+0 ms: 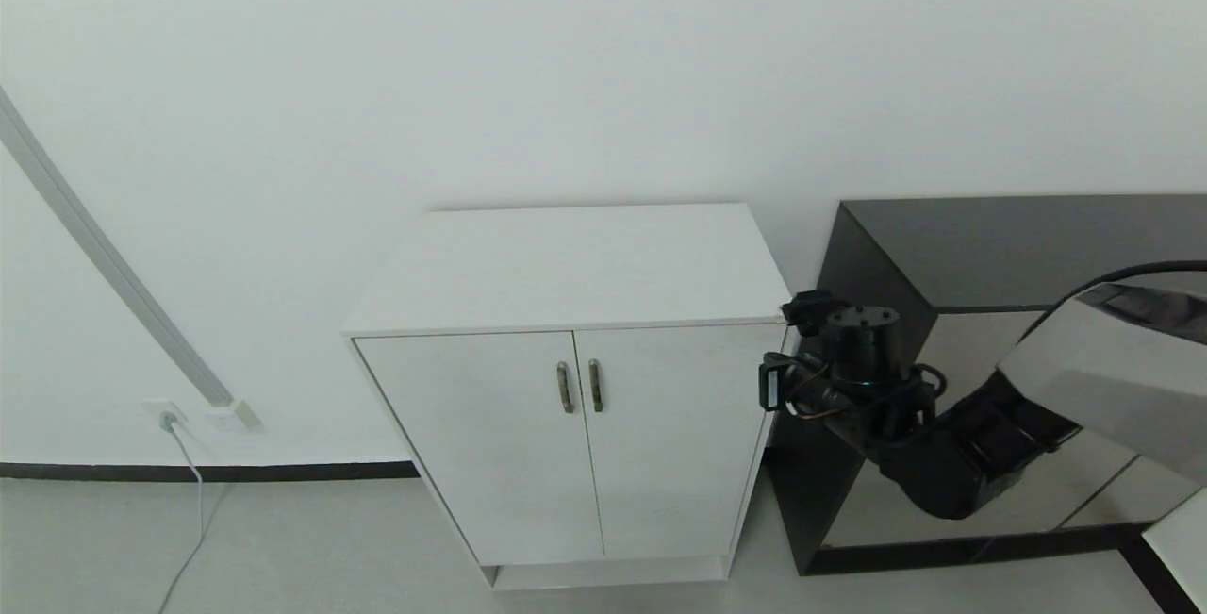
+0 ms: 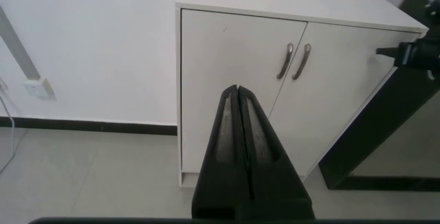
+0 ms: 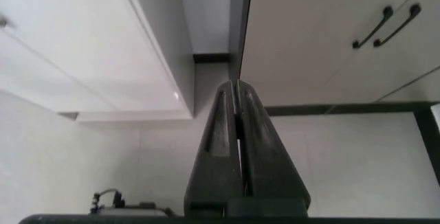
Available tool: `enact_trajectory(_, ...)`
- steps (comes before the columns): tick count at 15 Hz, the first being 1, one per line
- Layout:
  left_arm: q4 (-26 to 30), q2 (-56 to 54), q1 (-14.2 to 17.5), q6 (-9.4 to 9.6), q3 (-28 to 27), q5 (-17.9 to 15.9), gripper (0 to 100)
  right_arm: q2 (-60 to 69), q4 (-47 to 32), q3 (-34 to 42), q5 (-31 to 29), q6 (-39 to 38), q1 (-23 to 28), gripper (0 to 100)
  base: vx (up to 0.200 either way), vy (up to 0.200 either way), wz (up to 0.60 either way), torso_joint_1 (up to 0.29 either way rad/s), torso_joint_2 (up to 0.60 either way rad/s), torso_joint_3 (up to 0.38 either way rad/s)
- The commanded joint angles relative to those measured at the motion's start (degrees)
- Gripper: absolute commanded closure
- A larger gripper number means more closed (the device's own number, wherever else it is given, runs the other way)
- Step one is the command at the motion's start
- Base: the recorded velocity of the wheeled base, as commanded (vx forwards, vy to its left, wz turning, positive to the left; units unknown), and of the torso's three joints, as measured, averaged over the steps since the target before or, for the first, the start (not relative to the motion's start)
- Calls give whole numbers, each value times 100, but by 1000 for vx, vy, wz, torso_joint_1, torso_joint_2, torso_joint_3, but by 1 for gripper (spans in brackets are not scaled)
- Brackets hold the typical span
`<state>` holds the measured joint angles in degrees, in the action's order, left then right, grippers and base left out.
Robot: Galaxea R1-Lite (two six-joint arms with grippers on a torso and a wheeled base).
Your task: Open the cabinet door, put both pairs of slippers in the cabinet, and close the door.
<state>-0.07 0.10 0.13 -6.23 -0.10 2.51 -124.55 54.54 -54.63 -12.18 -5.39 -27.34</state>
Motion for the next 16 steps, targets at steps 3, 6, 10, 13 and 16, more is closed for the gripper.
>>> enact_trajectory(3,-1,-1,4,-1,1,4,100,1284,39,1138,-4,3,810,100,0,0,0,0,0,0)
enact_trajectory(6,-1,-1,4,-1,1,4,100,1882,39,1789,5,64,1293,100,0,0,0,0,0,0)
enact_trajectory(10,-1,-1,4,-10,1,4,100,2673,83,2641,190,152,1899,100,0,0,0,0,0,0)
enact_trajectory(13,-1,-1,4,-10,1,4,100,3297,83,3195,638,293,2216,100,0,0,0,0,0,0)
enact_trajectory(16,-1,-1,4,-10,1,4,100,3807,83,3696,752,310,2286,100,0,0,0,0,0,0)
